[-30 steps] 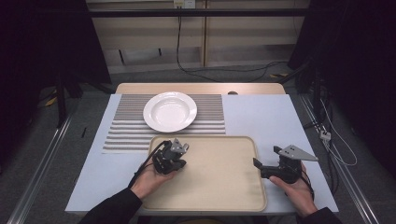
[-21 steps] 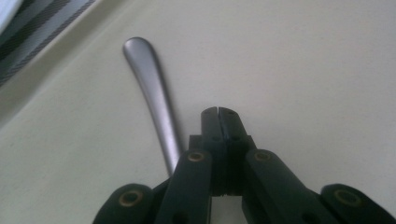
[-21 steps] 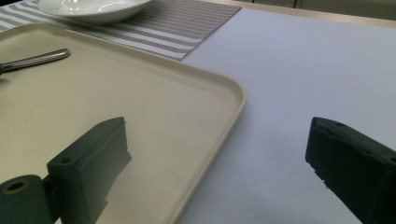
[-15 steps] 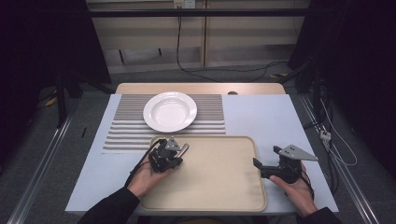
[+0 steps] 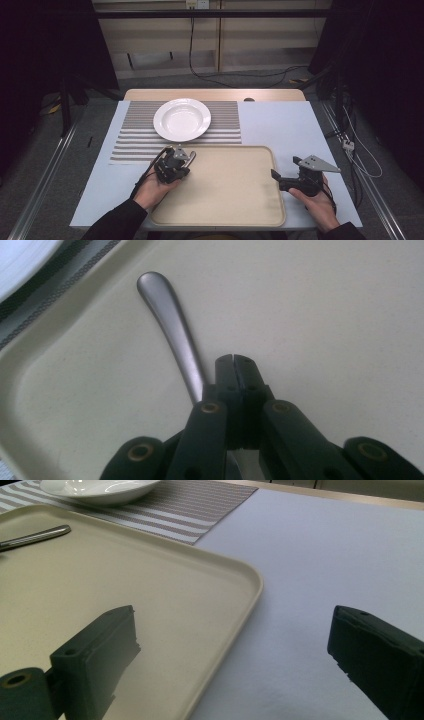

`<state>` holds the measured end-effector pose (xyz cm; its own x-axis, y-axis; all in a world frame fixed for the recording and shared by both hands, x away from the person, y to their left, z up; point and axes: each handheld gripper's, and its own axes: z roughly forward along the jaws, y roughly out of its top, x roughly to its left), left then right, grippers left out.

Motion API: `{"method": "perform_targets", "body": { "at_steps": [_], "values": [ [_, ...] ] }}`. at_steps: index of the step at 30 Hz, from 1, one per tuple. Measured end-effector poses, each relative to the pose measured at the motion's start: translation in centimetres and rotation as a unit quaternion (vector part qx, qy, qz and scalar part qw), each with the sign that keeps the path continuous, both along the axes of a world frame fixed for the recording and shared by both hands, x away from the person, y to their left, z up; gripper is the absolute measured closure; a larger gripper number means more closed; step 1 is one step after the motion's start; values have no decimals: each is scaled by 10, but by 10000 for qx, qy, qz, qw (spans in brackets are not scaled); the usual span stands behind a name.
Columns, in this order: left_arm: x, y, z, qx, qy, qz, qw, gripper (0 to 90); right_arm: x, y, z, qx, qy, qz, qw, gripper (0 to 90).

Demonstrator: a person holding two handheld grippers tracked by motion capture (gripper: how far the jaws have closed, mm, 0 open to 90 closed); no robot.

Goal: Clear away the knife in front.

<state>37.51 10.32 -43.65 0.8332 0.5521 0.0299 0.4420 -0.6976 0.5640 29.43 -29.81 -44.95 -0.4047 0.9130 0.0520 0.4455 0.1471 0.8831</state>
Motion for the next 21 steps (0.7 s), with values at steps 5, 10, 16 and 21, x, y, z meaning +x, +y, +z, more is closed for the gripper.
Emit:
{"method": "perform_targets", "body": {
  "at_steps": [5, 10, 16, 21],
  "values": [
    [2, 3, 1, 98, 23, 57, 9999, 900, 0, 0, 0, 10, 6, -1, 10000, 53],
    [3, 5, 1, 84, 35, 98, 9999, 900, 0, 0, 0, 7, 7, 2, 10000, 53],
    [3, 5, 2, 165, 4, 142, 9998, 900, 0, 0, 0, 8, 12, 2, 10000, 53],
    [5, 7, 2, 134, 41, 236, 9996, 900, 0, 0, 0, 12, 13, -11, 10000, 51]
  ]
}}
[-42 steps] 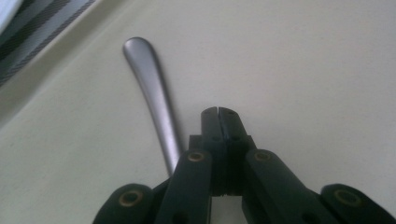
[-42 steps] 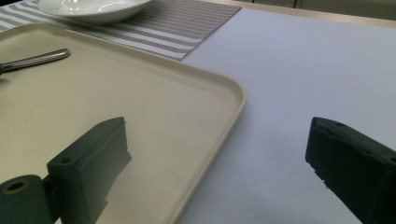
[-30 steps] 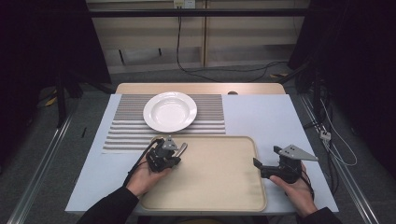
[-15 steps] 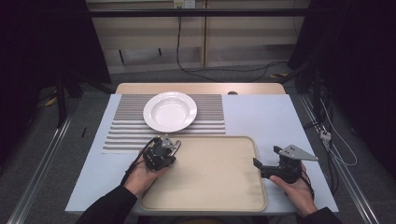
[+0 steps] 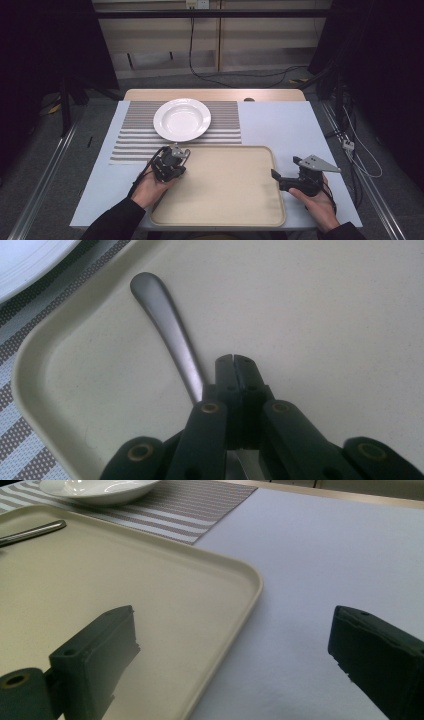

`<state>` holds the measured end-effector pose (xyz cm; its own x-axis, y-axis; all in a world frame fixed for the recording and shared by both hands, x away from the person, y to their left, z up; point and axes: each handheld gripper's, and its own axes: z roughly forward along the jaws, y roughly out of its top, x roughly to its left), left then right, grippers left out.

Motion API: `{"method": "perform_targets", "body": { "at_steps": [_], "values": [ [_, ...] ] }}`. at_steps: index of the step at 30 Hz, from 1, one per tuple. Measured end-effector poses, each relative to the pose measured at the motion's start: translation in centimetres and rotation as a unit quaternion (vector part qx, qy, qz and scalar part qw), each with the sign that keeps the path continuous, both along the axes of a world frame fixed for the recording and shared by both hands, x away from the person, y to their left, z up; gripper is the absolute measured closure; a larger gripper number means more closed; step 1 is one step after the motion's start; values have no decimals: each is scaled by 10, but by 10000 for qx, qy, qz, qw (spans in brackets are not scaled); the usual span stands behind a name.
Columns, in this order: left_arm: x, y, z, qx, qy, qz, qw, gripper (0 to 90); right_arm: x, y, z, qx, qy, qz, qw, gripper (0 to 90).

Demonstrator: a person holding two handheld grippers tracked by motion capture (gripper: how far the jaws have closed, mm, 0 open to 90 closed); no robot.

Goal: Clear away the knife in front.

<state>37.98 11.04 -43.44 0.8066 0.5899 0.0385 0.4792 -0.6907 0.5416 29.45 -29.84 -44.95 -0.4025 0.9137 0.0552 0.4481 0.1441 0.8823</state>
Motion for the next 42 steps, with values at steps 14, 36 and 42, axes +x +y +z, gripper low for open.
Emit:
{"method": "perform_targets", "body": {
  "at_steps": [14, 36, 42],
  "values": [
    [2, 11, 0, 78, -26, 129, 9999, 900, 0, 0, 0, -3, 0, 6, 10000, 51],
    [2, 35, 1, 10, -7, 347, 9994, 900, 2, 0, -1, -11, 28, -8, 10000, 51],
    [2, 35, 0, -1, -11, 345, 9994, 900, 2, 1, -1, -14, 23, 1, 10000, 52]
  ]
}}
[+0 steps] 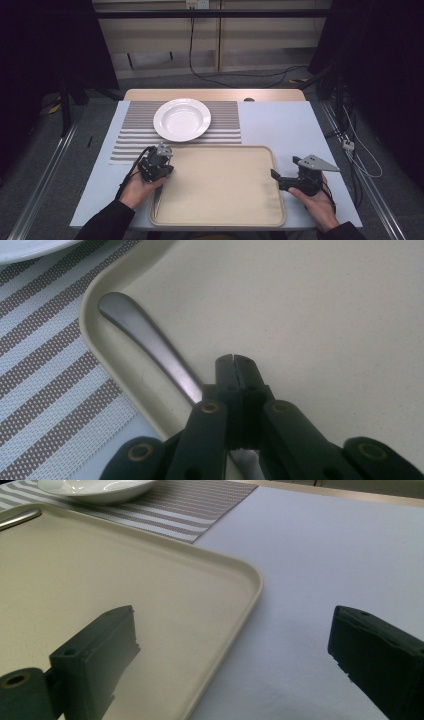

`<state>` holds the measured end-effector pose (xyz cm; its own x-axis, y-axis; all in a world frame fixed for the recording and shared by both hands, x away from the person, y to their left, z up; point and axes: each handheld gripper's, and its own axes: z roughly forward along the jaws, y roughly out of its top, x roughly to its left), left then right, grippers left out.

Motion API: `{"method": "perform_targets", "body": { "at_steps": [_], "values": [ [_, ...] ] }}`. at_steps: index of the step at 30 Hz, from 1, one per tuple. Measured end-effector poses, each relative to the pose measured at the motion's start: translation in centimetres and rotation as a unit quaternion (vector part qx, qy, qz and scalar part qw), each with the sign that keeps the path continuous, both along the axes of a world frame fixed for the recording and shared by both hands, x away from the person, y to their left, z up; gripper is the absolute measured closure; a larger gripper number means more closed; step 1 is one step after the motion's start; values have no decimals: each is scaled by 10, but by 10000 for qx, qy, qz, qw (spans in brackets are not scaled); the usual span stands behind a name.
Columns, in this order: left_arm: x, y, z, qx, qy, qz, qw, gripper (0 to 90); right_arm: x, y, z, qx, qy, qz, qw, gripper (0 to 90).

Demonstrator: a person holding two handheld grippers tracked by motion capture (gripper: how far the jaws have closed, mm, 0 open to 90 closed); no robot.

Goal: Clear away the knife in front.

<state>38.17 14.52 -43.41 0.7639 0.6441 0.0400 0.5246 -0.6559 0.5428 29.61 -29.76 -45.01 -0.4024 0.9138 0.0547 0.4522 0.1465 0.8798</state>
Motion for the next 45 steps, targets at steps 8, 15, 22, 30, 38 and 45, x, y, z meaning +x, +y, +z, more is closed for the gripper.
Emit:
{"method": "perform_targets", "body": {
  "at_steps": [8, 15, 22, 30, 38, 45],
  "values": [
    [-2, 2, 0, -49, -3, -4, 10000, 900, 0, 0, 0, 6, 6, 5, 10000, 52],
    [-1, 4, 0, -162, -25, -16, 9999, 892, 0, 0, 0, 2, 11, 2, 10000, 52],
    [-4, 1, 3, -360, -253, -97, 9990, 815, 0, 0, 0, 1, 1, 7, 10000, 52],
    [-8, 0, 10, -776, -499, 5, 9957, 557, 0, 0, 0, 7, -6, 5, 10000, 53],
    [-11, 1, 20, -1254, -560, 116, 9905, 189, 0, 0, 0, 18, -1, 8, 10000, 53],
    [-20, 7, 26, -1293, -721, 192, 9888, 58, 0, 0, 0, 21, -4, 3, 10000, 53]
  ]
}}
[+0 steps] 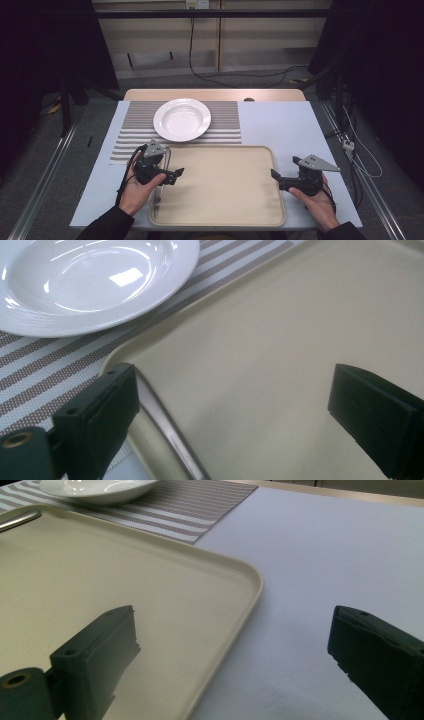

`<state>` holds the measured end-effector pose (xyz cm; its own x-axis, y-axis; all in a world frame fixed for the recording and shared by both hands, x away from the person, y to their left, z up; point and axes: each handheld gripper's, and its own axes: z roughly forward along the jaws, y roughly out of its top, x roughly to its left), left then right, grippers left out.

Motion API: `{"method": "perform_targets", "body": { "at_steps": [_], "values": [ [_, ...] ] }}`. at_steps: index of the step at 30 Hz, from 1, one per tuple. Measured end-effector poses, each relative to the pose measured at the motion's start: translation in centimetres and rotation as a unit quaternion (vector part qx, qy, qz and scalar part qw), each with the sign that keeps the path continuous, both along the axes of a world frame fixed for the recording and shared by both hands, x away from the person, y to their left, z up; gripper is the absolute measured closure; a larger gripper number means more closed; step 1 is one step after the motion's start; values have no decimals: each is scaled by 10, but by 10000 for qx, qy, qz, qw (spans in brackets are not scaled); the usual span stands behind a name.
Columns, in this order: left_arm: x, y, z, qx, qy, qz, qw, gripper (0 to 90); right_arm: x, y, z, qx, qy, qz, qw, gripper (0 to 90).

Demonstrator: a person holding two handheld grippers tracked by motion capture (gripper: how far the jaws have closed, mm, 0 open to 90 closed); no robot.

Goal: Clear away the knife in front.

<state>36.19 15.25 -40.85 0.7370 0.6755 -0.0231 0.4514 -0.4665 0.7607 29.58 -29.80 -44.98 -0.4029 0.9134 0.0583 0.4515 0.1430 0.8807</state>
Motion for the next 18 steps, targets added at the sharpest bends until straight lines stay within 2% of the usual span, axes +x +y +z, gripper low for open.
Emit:
{"method": "perform_targets", "body": {
  "at_steps": [3, 5, 10, 13, 15, 17, 18],
  "values": [
    [-3, 4, 2, -35, 18, 35, 10000, 55, 0, 0, 0, 10, 9, -8, 10000, 53],
    [-6, 8, 2, -26, -77, 108, 9999, 58, 0, 0, 0, 7, -1, -6, 10000, 53],
    [-13, 19, 2, -93, -100, 264, 9996, 58, 0, 0, 0, 12, -1, -13, 10000, 53],
    [-16, 25, 1, -157, -101, 260, 9995, 60, 0, 0, 0, 13, 0, -19, 10000, 53],
    [-20, 28, 1, -69, -186, 366, 9991, 60, 0, -1, 0, 4, 6, -19, 10000, 54],
    [-21, 33, 0, -172, -108, 432, 9989, 58, 0, 0, 0, 9, 5, -24, 10000, 54],
    [-22, 36, -1, -272, -136, 531, 9981, 61, 0, -1, 0, 9, 4, -27, 10000, 53]
  ]
}}
